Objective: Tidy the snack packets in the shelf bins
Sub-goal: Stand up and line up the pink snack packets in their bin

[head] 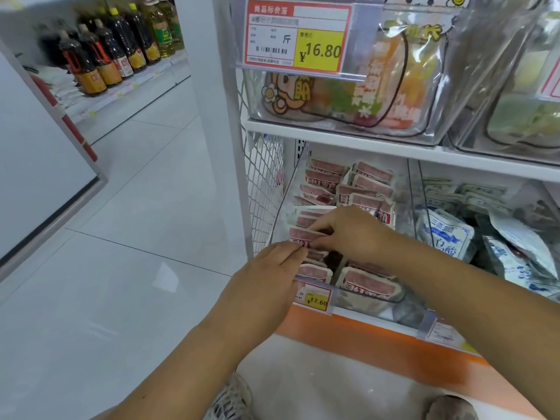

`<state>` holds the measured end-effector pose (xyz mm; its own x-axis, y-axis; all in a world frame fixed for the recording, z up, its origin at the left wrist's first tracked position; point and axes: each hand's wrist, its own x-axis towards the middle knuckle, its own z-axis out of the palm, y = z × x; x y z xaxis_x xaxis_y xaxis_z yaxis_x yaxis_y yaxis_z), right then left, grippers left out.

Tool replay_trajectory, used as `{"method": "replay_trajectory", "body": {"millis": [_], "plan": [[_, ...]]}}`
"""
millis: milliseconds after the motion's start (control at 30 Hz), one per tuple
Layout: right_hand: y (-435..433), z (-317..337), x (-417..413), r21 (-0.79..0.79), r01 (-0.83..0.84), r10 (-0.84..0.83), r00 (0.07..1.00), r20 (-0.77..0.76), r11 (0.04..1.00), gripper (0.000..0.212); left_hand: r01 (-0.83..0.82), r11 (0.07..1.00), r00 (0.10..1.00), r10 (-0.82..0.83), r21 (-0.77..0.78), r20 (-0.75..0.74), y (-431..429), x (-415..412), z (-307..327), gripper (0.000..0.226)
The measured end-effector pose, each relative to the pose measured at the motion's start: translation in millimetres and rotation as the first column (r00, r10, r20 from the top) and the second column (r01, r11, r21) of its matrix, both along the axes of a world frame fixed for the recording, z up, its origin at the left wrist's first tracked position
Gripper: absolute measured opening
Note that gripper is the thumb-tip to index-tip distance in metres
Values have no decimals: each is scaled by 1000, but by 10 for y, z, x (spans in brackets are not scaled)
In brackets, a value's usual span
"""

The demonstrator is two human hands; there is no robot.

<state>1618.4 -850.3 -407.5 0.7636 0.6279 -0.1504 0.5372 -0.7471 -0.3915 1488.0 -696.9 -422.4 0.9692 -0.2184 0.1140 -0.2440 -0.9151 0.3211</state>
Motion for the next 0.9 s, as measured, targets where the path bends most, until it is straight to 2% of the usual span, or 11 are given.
{"method": "replay_trajectory", "body": {"millis": [67, 133, 233, 300, 367, 500, 600, 667, 767, 833, 900], "plan": [[47, 7, -9, 40, -1, -1, 999, 52, 999, 19, 7, 1000, 1000, -7, 0, 4, 34, 6, -10, 53], [138, -18, 1, -33, -23, 26, 997, 76, 999, 19, 10, 1000, 1000, -10, 6, 10, 57, 28, -31, 54], [163, 82, 0, -65, -61, 59, 998, -30, 996, 22, -2, 1000, 999, 4, -21, 51, 69, 39, -46, 49], [-26, 326, -68, 15, 30, -30, 999, -28, 999, 23, -13, 999, 998, 15, -40, 68, 77, 53, -39, 44], [-345, 551, -217, 35, 95, -97, 993, 62, 995, 16, -19, 1000, 992, 18, 3, 126, 97, 84, -27, 39], [-712, 479, -565, -348, 14, 30, 992, 121, 937, 26, -19, 993, 972, -10, 119, 234, 153, 173, -56, 32], [-656, 220, -624, -450, 33, 93, 963, 255, 892, 50, 10, 993, 965, -41, 121, 258, 201, 251, -24, 26], [-651, 186, -619, -414, 76, 63, 948, 312, 907, 49, 23, 990, 968, -56, 138, 246, 209, 301, -8, 30], [-694, 168, -664, -198, 118, -18, 896, 444, 973, 29, 34, 991, 968, -65, 128, 243, 188, 337, -13, 30], [-713, 139, -729, 9, 154, -133, 822, 554, 988, 25, 29, 994, 962, -57, 107, 267, 173, 346, -18, 26], [-684, 146, -774, 42, 162, -150, 739, 656, 986, 29, 18, 994, 957, -48, 108, 287, 151, 355, -24, 21]]}}
